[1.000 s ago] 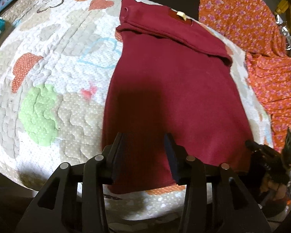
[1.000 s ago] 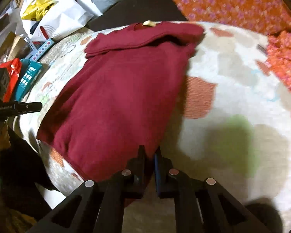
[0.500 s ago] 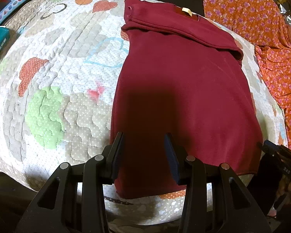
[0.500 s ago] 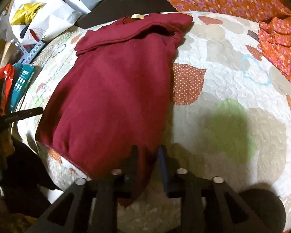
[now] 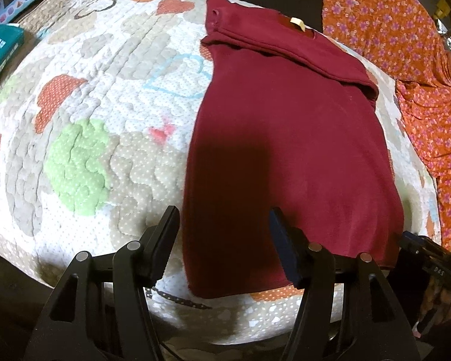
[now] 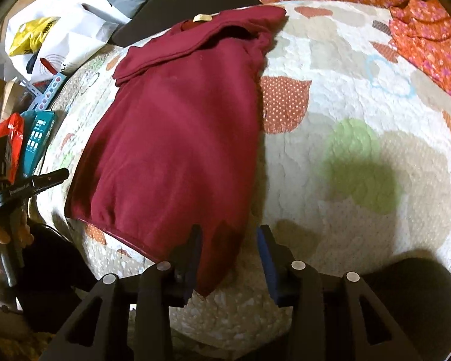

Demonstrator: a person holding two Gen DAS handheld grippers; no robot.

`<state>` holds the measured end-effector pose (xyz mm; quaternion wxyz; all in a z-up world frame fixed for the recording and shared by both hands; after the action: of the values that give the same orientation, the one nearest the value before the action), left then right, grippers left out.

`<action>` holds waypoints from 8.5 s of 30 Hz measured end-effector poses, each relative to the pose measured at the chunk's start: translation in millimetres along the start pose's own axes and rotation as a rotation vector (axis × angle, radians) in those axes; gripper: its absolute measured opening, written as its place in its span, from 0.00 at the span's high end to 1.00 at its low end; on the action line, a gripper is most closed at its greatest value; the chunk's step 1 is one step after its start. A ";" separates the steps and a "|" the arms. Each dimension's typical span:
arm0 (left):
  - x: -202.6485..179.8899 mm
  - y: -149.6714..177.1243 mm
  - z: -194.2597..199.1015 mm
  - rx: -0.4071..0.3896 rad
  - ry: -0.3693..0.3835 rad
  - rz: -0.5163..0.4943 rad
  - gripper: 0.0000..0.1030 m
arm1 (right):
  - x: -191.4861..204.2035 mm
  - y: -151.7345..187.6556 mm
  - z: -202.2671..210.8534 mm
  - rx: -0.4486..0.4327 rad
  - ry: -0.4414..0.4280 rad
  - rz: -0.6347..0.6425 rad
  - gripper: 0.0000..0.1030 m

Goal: Fold small clothes

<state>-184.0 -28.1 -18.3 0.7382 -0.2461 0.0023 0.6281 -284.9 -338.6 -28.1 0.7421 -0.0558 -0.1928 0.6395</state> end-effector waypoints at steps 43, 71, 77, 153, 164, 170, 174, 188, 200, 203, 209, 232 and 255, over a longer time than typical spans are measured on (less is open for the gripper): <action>-4.3 26.6 -48.7 0.129 -0.051 -0.027 0.26 | 13.9 13.4 -26.6 0.081 -0.105 -0.025 0.49; -45.9 -96.3 14.6 -0.039 0.325 0.006 0.93 | 46.0 -130.1 58.6 -0.276 -0.455 0.011 0.92; -41.2 -196.3 -6.1 -0.124 0.289 0.008 0.93 | 39.3 -225.2 62.9 -0.391 -0.411 -0.017 0.92; 29.1 -179.8 -98.0 0.047 0.086 -0.020 0.86 | -29.1 -188.7 -89.0 -0.173 0.124 0.064 0.90; 30.4 -198.2 -56.3 -0.083 0.095 0.039 0.85 | 19.4 -229.0 -16.2 -0.319 0.020 0.035 0.72; 29.9 -199.3 -70.0 -0.050 0.087 0.052 0.76 | 130.9 -297.8 -64.0 -0.290 -0.151 0.107 0.71; 25.4 -204.1 -79.8 -0.042 0.041 0.007 0.76 | 197.1 -344.0 -105.1 -0.227 -0.253 0.076 0.56; 44.7 -218.5 -73.4 -0.062 0.067 0.090 0.64 | 255.0 -386.6 -207.4 -0.105 -0.130 0.110 0.96; 52.2 -222.4 -70.2 -0.080 0.040 0.110 0.64 | 282.5 -379.6 -222.1 -0.098 -0.228 0.171 0.83; 53.3 -225.2 -68.7 -0.093 0.027 0.103 0.64 | 278.9 -370.5 -189.3 -0.132 -0.288 0.169 0.69; 58.3 -225.1 -65.6 -0.101 0.002 0.108 0.64 | 250.7 -346.1 -169.8 -0.193 -0.115 0.211 0.69; 40.1 -223.3 -62.8 -0.101 0.021 0.102 0.46 | 65.0 -255.3 -108.6 -0.228 0.161 0.024 0.69; 31.2 -226.0 -74.5 -0.094 0.081 0.175 0.32 | 45.1 -230.0 -80.3 -0.202 0.125 0.043 0.56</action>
<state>55.2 -46.8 -12.1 0.6676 -0.3042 0.0241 0.6791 -38.0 -322.0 -16.5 0.7293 -0.1742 -0.2085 0.6279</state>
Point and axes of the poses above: each gripper's, at about its wrist camera, not at the fingertips, and z roughly against the way its jaws point, x to its left, y to its underside, the point moved 9 cm from there along -z, roughly the way its jaws point, and after that the axes turned 6 degrees about y, right-handed, at the moved point
